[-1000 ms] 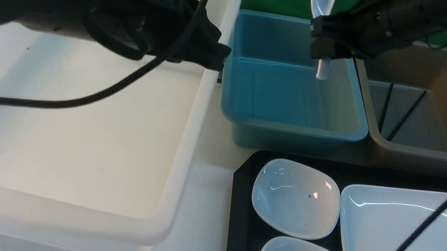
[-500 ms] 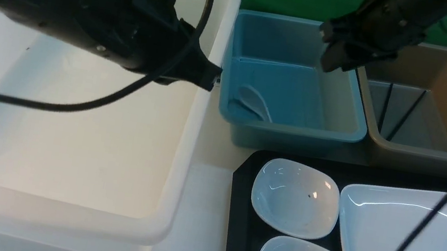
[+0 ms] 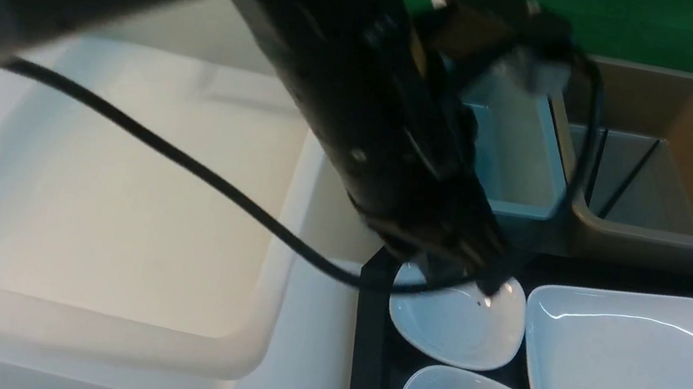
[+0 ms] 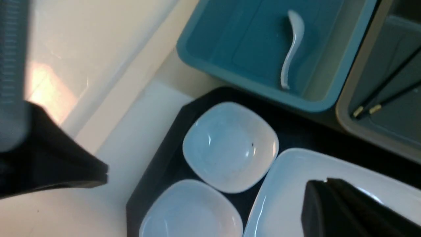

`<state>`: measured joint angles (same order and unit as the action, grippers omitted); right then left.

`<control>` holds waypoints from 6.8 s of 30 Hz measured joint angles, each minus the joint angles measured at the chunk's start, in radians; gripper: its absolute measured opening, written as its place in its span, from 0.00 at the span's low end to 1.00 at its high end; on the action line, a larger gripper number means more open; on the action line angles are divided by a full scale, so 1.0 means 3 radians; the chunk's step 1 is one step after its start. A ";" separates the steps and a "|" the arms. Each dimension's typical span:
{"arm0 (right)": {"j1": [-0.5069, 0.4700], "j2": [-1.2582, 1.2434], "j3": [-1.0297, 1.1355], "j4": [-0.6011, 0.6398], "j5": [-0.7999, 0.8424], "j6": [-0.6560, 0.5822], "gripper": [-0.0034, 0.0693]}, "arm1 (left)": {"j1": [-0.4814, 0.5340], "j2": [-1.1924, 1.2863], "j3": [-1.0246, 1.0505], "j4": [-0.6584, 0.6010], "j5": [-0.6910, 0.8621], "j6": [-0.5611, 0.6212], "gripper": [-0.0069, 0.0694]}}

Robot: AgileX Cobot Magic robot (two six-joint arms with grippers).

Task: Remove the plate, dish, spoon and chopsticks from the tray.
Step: Use the left arm to grab a small plate from the dinner plate, then use the left arm to put the small plate into the large storage box on the left, then use the left arm to grab a small plate from the dinner plate

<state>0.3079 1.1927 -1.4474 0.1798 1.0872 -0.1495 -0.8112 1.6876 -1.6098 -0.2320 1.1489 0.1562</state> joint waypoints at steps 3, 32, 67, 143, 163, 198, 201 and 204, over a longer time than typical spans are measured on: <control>0.0000 -0.0505 0.0708 -0.0009 -0.0288 0.0021 0.09 | -0.0135 0.0323 0.0000 0.0004 0.0029 -0.0024 0.09; -0.0003 -0.2088 0.2671 -0.0021 -0.1385 0.0083 0.09 | -0.0380 0.1345 0.0000 0.0992 -0.0590 -0.0706 0.76; -0.0004 -0.2088 0.2671 0.0003 -0.1599 0.0085 0.09 | -0.0372 0.0730 -0.0029 0.0846 -0.0383 -0.0912 0.13; 0.1460 -0.0269 -0.0147 -0.1778 0.0266 0.0659 0.08 | 0.1144 -0.0151 -0.0162 -0.0048 -0.0268 0.0995 0.12; 0.0905 -0.1746 0.1871 -0.1801 0.0266 0.1436 0.07 | -0.0370 0.1656 -0.0793 0.0773 -0.0249 0.0959 0.30; 0.0905 -0.1749 0.1891 -0.1798 -0.0097 0.1508 0.07 | -0.0387 0.1877 -0.1121 0.1296 -0.0176 0.0877 0.15; 0.0905 -0.1749 0.1891 -0.1798 -0.0114 0.1523 0.07 | -0.0383 0.1747 -0.1213 0.1153 -0.0033 0.0806 0.12; 0.0905 -0.1749 0.1895 -0.1790 -0.0116 0.1543 0.07 | -0.0383 0.1583 -0.1305 0.1061 0.0019 0.0782 0.12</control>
<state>0.5794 0.6680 -0.8790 -0.3573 1.0524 0.3133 -0.9262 2.1625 -2.0012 0.0864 1.1545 0.3909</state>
